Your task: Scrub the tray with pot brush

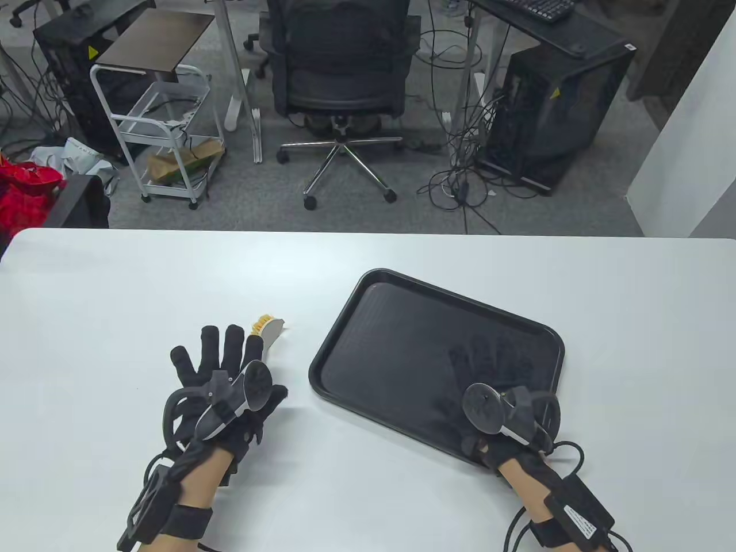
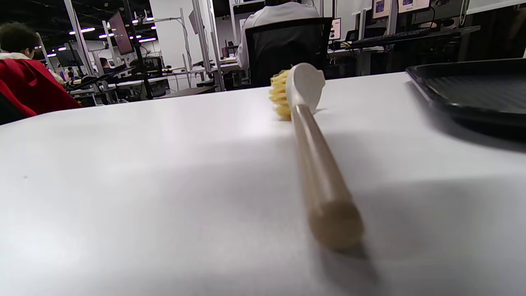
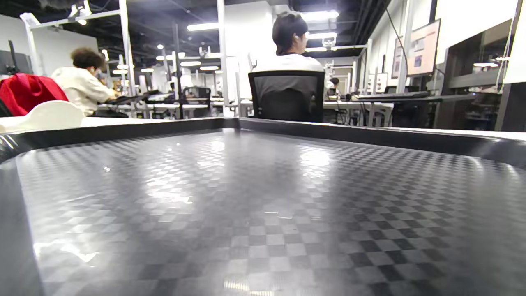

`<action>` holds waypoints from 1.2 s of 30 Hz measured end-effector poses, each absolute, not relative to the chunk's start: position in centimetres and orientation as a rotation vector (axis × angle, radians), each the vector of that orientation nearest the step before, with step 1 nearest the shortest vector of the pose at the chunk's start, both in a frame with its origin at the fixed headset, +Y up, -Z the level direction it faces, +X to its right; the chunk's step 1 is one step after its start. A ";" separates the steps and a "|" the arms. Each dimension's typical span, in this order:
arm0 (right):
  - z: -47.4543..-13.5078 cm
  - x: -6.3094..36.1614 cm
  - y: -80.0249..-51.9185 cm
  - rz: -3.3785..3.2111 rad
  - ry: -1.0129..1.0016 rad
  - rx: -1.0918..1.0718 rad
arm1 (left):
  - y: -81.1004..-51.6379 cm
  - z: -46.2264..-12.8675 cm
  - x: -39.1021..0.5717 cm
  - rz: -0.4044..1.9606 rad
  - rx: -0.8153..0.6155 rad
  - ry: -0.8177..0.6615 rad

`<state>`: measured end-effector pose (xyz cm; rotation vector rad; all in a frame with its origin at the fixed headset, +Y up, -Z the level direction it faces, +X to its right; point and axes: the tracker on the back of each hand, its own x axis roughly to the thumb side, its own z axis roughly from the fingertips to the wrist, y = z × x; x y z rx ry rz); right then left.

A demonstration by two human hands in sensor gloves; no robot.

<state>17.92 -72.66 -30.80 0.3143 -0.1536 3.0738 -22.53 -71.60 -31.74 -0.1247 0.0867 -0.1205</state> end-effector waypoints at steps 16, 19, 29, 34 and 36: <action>-30.6 18.0 -72.4 3.057 -0.160 0.306 | -74.0 -32.1 -22.5 -0.122 -0.274 0.206; -30.8 18.1 -72.5 3.053 -0.151 0.302 | -74.9 -32.6 -22.8 -0.122 -0.251 0.240; -30.8 18.8 -72.6 3.040 -0.138 0.300 | -76.9 -33.3 -22.2 -0.102 -0.278 0.373; -30.8 19.6 -72.7 3.026 -0.113 0.292 | -76.8 -33.7 -22.0 -0.099 -0.328 0.404; -30.7 19.8 -72.7 3.030 -0.110 0.284 | -76.5 -33.5 -22.2 -0.053 -0.275 0.404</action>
